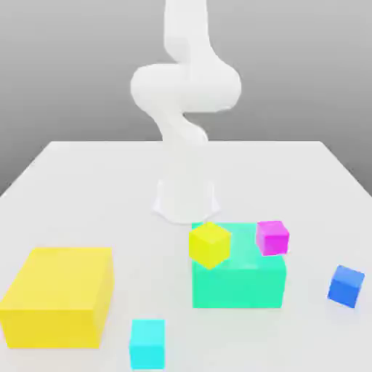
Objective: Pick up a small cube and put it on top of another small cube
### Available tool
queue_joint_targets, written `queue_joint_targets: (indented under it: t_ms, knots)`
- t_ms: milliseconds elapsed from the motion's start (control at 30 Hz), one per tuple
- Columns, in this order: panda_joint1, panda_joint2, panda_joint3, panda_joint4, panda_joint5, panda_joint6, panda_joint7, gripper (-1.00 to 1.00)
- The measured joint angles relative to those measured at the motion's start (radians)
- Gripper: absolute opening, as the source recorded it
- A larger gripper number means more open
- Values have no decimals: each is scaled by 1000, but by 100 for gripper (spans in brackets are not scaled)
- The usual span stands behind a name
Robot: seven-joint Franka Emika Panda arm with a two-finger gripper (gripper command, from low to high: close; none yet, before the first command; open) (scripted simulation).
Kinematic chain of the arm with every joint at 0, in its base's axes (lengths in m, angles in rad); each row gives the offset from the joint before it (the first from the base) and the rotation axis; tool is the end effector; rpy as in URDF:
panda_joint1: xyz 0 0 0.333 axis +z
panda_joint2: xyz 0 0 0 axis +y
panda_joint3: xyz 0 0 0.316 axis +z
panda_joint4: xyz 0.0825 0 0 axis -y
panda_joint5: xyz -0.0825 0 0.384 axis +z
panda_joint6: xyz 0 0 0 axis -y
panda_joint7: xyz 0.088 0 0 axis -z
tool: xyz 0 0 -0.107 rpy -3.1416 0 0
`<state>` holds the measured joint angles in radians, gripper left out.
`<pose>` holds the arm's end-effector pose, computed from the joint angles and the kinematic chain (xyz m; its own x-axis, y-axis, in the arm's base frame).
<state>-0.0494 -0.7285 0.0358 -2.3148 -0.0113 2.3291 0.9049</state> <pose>0.3738 -0.0004 0.6807 0.4377 -0.7813 0.4450 -0.5936 -0.6229 -0.5096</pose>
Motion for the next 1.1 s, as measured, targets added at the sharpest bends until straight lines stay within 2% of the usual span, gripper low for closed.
queue_joint_targets:
  t_ms: [533, 867, 1100]
  knots:
    - [-273, 460, 199, -94, -117, 184, 707, 0]
    - [-342, 744, 216, -152, -181, 298, 1138, 0]
    - [-336, 927, 198, -195, -128, 388, 1367, 0]
